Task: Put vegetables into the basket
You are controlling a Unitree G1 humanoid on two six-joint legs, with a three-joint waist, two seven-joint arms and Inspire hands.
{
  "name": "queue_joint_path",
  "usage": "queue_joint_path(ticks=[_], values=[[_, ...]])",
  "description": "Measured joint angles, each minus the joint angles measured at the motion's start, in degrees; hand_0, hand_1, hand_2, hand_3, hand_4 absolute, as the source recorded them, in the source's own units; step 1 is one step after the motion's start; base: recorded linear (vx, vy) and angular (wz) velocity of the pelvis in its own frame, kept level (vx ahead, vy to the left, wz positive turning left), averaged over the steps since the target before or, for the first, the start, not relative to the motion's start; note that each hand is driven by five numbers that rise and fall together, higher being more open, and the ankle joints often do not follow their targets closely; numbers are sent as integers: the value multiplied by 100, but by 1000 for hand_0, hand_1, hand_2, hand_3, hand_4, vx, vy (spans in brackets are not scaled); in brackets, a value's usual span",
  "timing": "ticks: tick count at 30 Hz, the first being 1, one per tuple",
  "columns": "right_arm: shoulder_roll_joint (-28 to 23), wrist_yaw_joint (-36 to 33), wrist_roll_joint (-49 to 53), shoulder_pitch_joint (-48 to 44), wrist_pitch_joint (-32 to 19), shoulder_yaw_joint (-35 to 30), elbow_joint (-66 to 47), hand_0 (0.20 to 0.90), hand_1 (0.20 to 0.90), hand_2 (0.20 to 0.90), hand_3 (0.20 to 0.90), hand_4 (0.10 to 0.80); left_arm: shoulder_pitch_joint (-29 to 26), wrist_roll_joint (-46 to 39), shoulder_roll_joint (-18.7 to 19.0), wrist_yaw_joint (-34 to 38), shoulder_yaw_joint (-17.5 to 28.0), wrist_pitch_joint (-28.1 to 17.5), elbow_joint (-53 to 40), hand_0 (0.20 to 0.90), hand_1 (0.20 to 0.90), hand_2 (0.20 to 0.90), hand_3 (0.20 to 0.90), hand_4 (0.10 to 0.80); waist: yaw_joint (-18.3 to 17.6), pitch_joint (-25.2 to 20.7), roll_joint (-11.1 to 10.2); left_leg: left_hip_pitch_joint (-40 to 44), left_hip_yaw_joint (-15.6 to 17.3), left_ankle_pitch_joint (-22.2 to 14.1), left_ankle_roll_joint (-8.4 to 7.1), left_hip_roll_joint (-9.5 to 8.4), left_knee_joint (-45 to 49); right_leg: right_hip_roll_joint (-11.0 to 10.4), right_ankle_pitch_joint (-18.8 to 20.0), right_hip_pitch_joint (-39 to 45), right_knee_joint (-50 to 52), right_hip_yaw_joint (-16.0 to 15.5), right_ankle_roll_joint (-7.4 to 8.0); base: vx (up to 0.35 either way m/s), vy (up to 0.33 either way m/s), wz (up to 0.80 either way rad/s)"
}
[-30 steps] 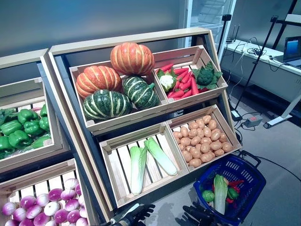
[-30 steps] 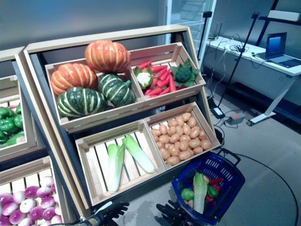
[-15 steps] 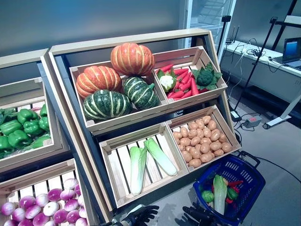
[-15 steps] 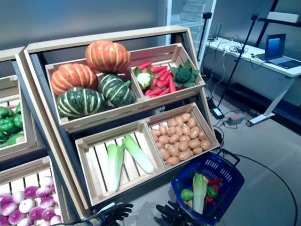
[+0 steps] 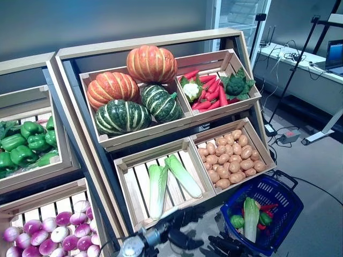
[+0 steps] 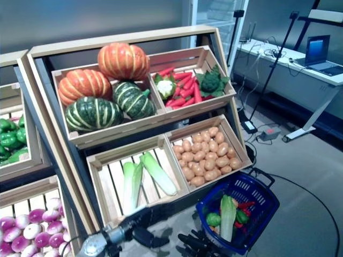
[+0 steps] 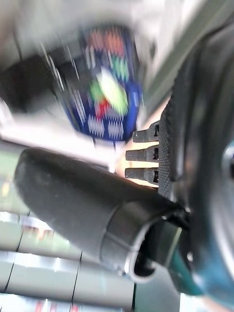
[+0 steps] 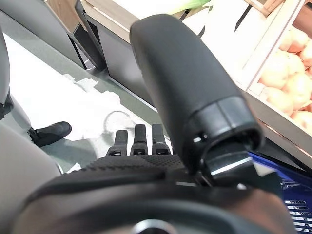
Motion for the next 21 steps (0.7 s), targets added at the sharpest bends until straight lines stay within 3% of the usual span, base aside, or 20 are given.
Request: queue_joint_path(ticks=[4,9,13,21], values=[[5,-91,7,9,8,-15,-11,900,900,900,900,800,-1,177,-39,1202,359,8,-451,900,900,900,900,800,55,12,12,-3,-88,11,-16,15,9,17,-18,42,-5,-53,-18,16,-25,12],[5,-97,19,34,6,-27,-7,900,900,900,900,800,2,1731,133,3375,512,43,-413,900,900,900,900,800,138,50,44,-42,-202,28,-38,25,9,23,-41,63,-6,-163,-34,9,-21,11],[7,-97,24,49,0,-27,-7,900,900,900,900,800,3,2087,125,4197,517,138,-415,900,900,900,900,800,172,53,46,-62,-209,31,-44,32,35,31,-48,58,-5,-180,-40,37,-28,4],[32,-97,74,122,-84,-23,-68,900,900,900,900,800,-3,2415,-51,5171,517,155,-409,900,900,900,900,800,95,77,-3,-81,-169,31,-44,40,37,43,-50,-16,2,-124,-43,72,-10,-4]])
